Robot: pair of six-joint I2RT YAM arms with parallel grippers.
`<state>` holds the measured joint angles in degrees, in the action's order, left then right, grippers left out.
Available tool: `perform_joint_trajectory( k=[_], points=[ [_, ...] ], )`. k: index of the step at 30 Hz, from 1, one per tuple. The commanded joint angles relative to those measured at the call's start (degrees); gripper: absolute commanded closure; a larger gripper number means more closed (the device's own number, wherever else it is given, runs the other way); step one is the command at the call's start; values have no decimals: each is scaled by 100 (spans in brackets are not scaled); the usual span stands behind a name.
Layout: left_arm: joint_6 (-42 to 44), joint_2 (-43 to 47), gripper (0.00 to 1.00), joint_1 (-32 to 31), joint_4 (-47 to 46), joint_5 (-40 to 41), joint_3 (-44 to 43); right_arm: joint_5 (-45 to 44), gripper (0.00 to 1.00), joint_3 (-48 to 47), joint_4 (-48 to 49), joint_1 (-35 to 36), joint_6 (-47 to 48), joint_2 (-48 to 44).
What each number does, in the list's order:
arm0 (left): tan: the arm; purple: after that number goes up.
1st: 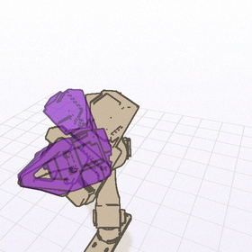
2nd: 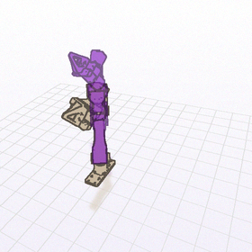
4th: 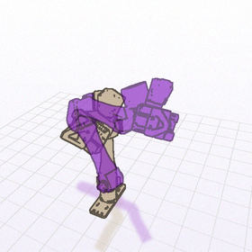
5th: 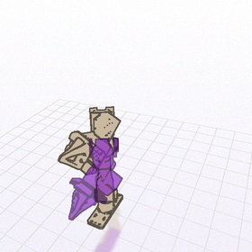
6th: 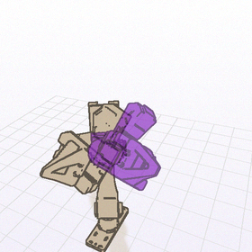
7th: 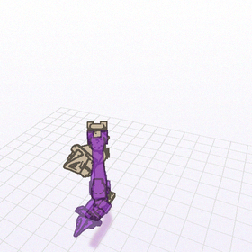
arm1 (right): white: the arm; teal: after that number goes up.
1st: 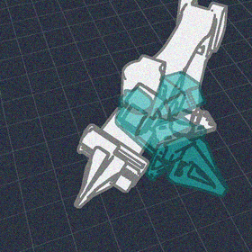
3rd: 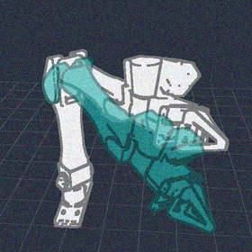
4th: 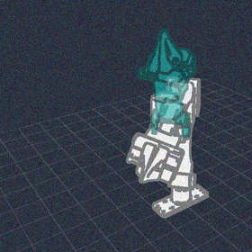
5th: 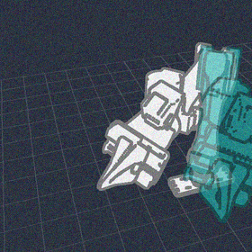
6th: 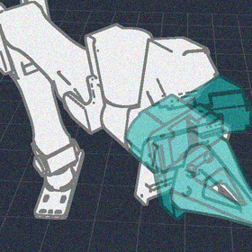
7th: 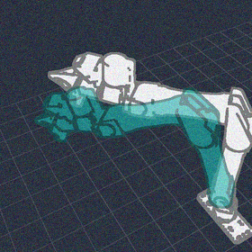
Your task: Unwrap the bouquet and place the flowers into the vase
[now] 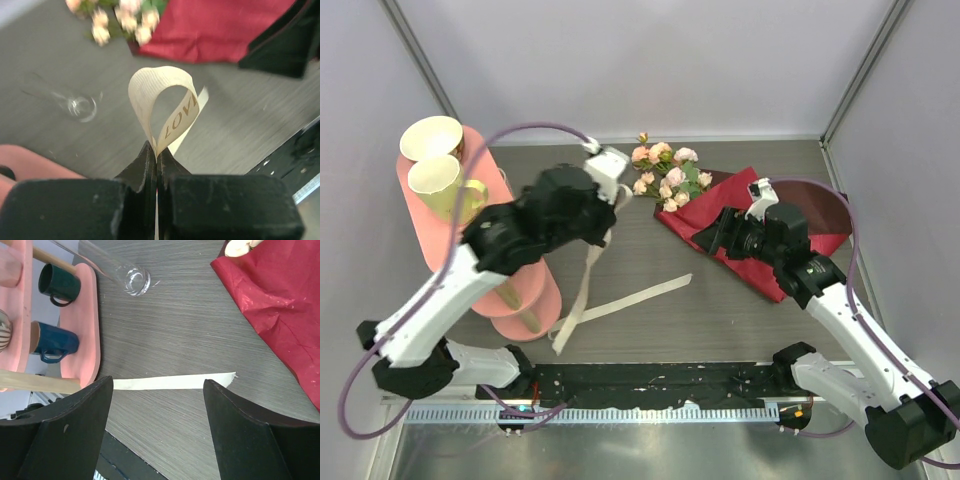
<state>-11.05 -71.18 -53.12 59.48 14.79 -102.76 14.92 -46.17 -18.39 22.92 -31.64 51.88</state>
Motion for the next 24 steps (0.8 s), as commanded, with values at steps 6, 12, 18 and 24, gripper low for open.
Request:
perform_joint_trajectory(
  k=[6, 12, 18, 24],
  points=[
    [-442, -326, 100, 4, -1657, 85, 2619, -507, 22, 74, -42, 11, 114, -38],
    [-845, -1239, 100, 100, -1853, 1183, 3332, -359, 28, 143, 116, 11, -9, 454],
    [-1601, -1794, 87, 320, -2072, 1149, 3851, 55, 62, 512, 1161, 20, -246, 1596],
    [-1892, -1602, 65, 417, -2108, 877, 4220, -41, 80, 425, 1707, 388, -203, 3053]
  ],
)
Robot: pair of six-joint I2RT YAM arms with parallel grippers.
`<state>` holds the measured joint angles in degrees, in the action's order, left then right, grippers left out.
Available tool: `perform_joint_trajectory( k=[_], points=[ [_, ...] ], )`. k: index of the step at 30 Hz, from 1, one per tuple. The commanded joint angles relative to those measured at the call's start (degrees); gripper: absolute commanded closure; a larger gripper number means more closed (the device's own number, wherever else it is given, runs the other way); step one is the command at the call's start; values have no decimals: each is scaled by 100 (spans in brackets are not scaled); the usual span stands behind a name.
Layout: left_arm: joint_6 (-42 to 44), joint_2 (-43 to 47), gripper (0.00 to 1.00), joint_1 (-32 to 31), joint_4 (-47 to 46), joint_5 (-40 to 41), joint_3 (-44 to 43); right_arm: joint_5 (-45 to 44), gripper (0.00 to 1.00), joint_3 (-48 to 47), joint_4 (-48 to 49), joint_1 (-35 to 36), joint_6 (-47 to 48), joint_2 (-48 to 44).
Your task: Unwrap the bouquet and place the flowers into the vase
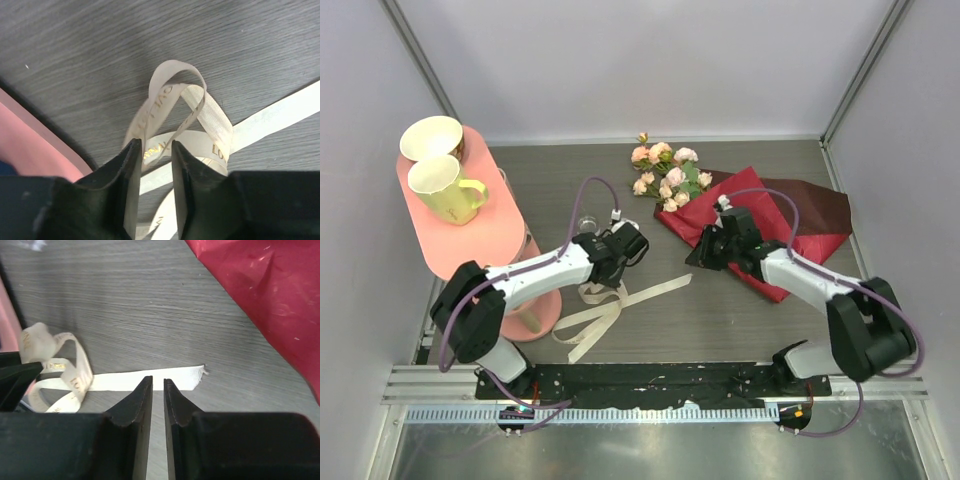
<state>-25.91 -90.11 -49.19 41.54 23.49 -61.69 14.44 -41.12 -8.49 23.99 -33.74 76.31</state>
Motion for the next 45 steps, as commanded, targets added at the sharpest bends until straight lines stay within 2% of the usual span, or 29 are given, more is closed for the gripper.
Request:
perform_joint_trajectory(
  k=[1, 2, 9, 16, 17, 20, 24, 26, 27, 29, 32, 33, 37, 41, 45],
  points=[
    [-423, 335, 61, 23, -304, -19, 131, -37, 83, -115, 743, 334, 34, 778],
    [-424, 397, 53, 23, -269, -106, 148, -107, 83, -115, 787, 378, 42, 884],
    [-344, 1459, 30, 23, -199, -1028, 289, -318, 88, -19, 1069, 721, 34, 1272],
    [-388, 2435, 26, 15, -339, -2074, 35, -371, 89, 78, 1411, 1142, -159, 1676],
    [-397, 2610, 22, 23, -426, -2154, 17, -371, 90, 70, 1420, 1282, -203, 1807],
    [-380, 2901, 21, 15, -559, -2331, -71, -398, 90, -80, 1491, 1529, -317, 2053],
    [-275, 3086, 21, 23, -673, -2630, -185, -240, 90, -501, 1543, 2213, -493, 2256],
    [-204, 3148, 21, 15, -804, -2674, -177, 119, 90, -712, 1526, 2286, -502, 2248],
    [-169, 3192, 21, 15, -866, -2674, -159, 42, 90, -704, 1526, 2268, -598, 1943],
    [-107, 3227, 20, 15, -1095, -2735, -115, -107, 88, -660, 1482, 2084, -547, 1486],
    [-19, 3184, 20, 23, -1367, -2797, -45, -467, 76, -852, 904, 1602, -196, 632],
    [-2, 3149, 20, 23, -1420, -2832, -27, -581, 72, -923, 415, 1418, 5, 326],
    [-106, 3026, 20, 15, -1867, -3042, 201, -1038, 60, -1213, -494, 162, 471, -203],
    [-239, 2876, 18, 23, -1939, -3596, 237, -1241, 24, -1538, -917, -1401, 816, -372],
    [-327, 2963, 17, 15, -1904, -4035, 307, -1171, 14, -1811, -936, -2327, 851, -65]
  ],
)
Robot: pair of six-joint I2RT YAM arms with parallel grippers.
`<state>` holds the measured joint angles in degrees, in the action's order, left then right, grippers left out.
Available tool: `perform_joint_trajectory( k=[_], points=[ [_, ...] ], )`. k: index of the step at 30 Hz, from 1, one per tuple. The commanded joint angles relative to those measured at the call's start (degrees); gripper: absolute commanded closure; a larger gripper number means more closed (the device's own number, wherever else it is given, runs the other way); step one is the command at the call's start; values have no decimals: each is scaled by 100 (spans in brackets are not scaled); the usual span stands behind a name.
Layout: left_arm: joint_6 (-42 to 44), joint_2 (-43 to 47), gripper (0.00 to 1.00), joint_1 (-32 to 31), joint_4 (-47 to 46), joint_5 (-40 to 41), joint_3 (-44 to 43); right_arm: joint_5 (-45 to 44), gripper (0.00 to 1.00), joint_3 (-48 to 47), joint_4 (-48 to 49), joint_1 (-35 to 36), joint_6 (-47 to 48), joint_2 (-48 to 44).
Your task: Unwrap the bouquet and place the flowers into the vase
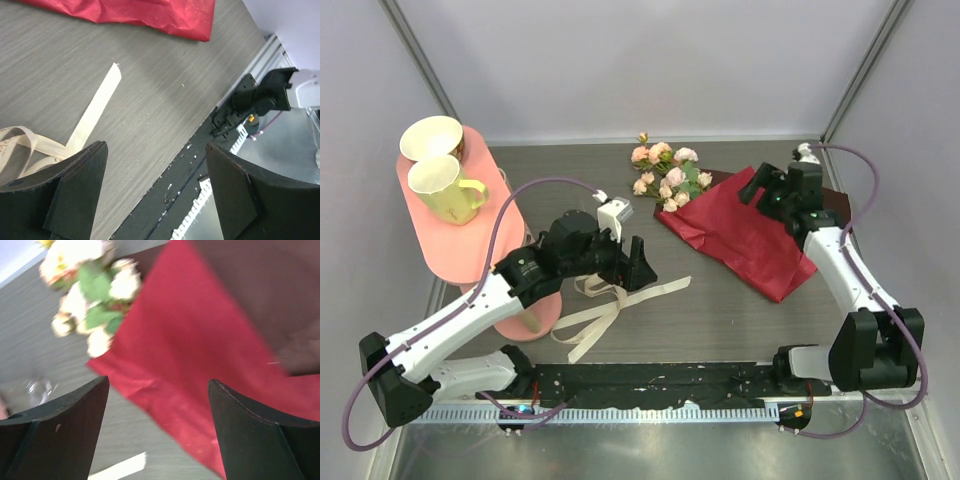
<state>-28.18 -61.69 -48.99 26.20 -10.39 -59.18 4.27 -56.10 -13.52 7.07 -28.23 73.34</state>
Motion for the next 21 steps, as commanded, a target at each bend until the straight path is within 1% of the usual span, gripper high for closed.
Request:
perform_joint_trajectory(
  k=[1, 3, 5, 7, 8, 9, 11, 12, 19, 21],
  points=[
    [-108, 157, 17, -5, -352, -787, 82, -111, 13, -384, -424, -837, 292, 346],
    [-152, 201, 16, -5, -291, -911, 99, -207, 13, -656, -424, -1110, 353, 646],
    [-178, 175, 16, -5, -238, -1069, 99, -400, 13, -954, -458, -1181, 502, 795],
    [-179, 140, 16, -5, -194, -1184, 56, -392, 13, -1087, -310, -1190, 940, 962],
    [-179, 131, 16, -5, -185, -1289, 64, 69, 11, -1227, -240, -1208, 1099, 1058],
    [-170, 114, 16, -5, -185, -1325, 73, 239, 11, -1350, -326, -1225, 1335, 1329],
    [-135, 122, 16, -5, -150, -1386, 126, 547, 12, -1527, -380, -1234, 1556, 1507],
    [-126, 157, 16, -5, -132, -1386, 152, 888, 12, -1553, -353, -1234, 1827, 1708],
    [-91, 525, 16, -5, 96, -1369, 459, 1163, 14, -1667, -371, -1243, 2400, 2078],
    [-91, 614, 16, -5, 210, -1334, 495, 1120, 16, -1720, -476, -1243, 2419, 2097]
  ],
)
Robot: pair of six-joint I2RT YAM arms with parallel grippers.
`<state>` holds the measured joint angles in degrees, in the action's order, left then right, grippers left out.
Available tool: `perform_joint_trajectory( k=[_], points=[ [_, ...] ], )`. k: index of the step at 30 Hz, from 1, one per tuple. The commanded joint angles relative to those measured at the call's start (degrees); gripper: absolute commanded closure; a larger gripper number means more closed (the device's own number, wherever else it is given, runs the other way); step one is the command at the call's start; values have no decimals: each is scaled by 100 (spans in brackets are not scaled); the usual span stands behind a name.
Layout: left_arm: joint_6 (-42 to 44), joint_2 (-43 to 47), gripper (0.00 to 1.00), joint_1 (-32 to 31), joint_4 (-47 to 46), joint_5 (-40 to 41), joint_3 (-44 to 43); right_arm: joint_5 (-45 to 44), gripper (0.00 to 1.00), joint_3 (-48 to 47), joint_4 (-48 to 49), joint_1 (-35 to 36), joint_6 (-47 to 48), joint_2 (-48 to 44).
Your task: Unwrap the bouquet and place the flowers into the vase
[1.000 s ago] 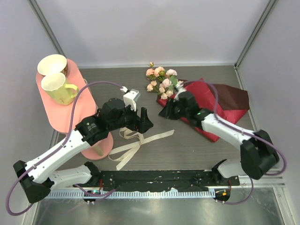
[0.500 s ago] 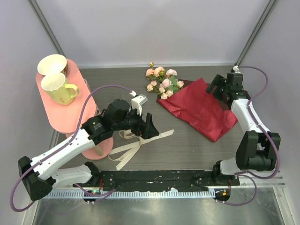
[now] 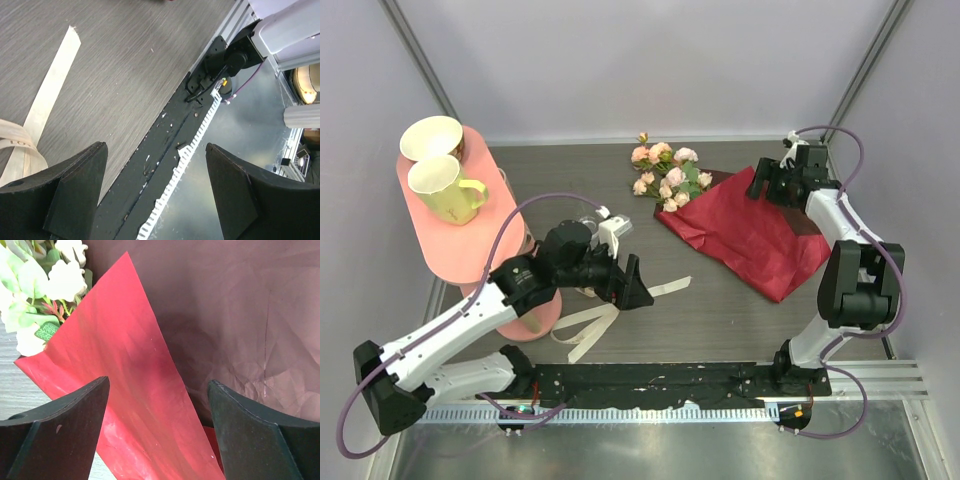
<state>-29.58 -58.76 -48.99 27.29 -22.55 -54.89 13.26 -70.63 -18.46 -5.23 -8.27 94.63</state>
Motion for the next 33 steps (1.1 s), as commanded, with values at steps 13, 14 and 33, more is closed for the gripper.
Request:
perform_joint_trajectory(
  k=[13, 14, 33],
  points=[
    [216, 550, 16, -5, 391, -22, -223, 529, 99, -38, -771, 514, -368, -726],
    [234, 524, 16, -5, 409, -22, -267, 442, 99, -12, -843, 636, -412, -822],
    [190, -170, 16, -5, -92, 128, -996, 1565, 66, 3800, -290, 3440, -3435, -3512]
  ],
)
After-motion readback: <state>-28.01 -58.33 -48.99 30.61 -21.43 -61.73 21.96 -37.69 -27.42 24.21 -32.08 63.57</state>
